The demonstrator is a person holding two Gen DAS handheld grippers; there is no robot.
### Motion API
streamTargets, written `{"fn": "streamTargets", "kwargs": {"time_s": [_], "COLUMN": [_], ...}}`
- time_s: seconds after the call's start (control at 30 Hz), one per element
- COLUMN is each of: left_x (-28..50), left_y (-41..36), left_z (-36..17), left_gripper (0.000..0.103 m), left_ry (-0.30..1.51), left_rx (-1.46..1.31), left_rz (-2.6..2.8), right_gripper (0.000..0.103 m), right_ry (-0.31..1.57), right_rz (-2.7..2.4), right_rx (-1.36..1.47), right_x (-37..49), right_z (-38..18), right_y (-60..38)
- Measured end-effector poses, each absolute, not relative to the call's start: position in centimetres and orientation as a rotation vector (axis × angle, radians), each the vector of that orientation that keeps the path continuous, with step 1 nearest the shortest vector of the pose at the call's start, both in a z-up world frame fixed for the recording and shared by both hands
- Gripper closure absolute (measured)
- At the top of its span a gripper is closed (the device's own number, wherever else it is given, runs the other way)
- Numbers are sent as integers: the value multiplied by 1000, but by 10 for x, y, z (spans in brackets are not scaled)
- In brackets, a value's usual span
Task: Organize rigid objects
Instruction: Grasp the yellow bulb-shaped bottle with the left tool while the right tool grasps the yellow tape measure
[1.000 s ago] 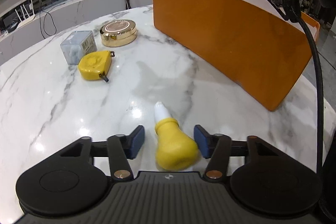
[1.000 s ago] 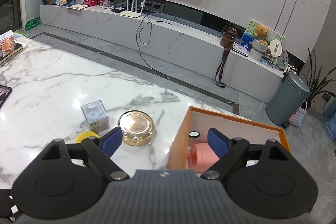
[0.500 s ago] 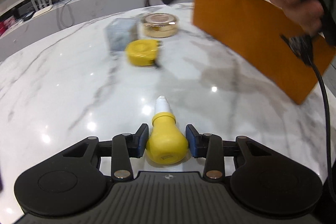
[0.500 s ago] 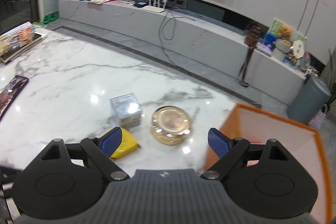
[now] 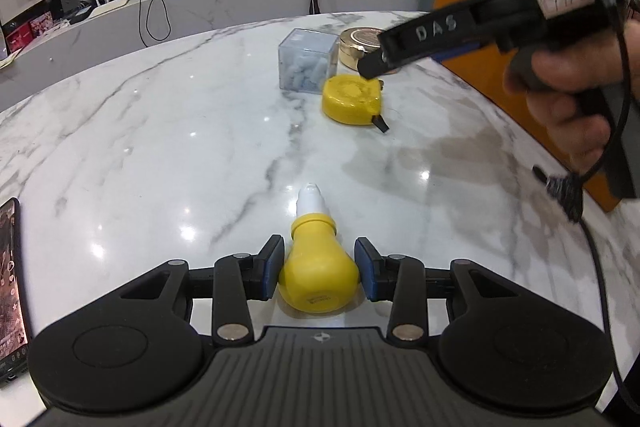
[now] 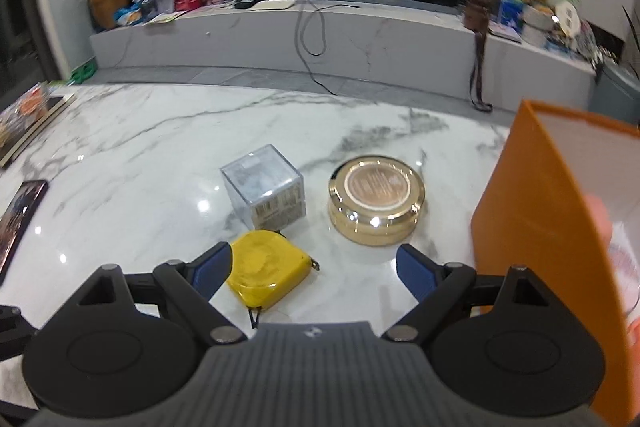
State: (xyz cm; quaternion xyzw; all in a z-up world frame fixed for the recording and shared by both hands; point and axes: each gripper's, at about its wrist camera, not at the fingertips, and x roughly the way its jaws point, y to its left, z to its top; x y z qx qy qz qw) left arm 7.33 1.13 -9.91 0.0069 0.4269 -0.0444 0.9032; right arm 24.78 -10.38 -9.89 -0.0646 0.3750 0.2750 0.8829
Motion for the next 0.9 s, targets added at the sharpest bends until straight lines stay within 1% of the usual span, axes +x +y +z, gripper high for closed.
{"fn": "streamTargets", "kwargs": {"time_s": [0.17,0.5,0.7,0.8,0.87,0.9], "left_x": [76,82,84,84,84,83], "left_y": [20,39,47,48,50,51], "left_z": [-100,-100,-100,-100,-100,-100], "left_gripper": [57,57,57,57,57,57], "left_ry": [873,861,848,847,845,844], "left_rx": [1,-20,-36,-46,-60,-67], "left_rz": [-88,-56,-52,-53,-54,-56], "right_gripper": [19,20,22,24,28,29], "right_ry": [784,700,687,672,663,660], "right_rz": [561,591,589,589,582,576], "right_rx": [-98,-108,-92,-106,-110,-108], "right_x": [245,229,228,226,224,224], "right_z": [-115,-122,-130,-135,-137,-138], "right_y": [-98,-85,-80,-76,-74,-73]}}
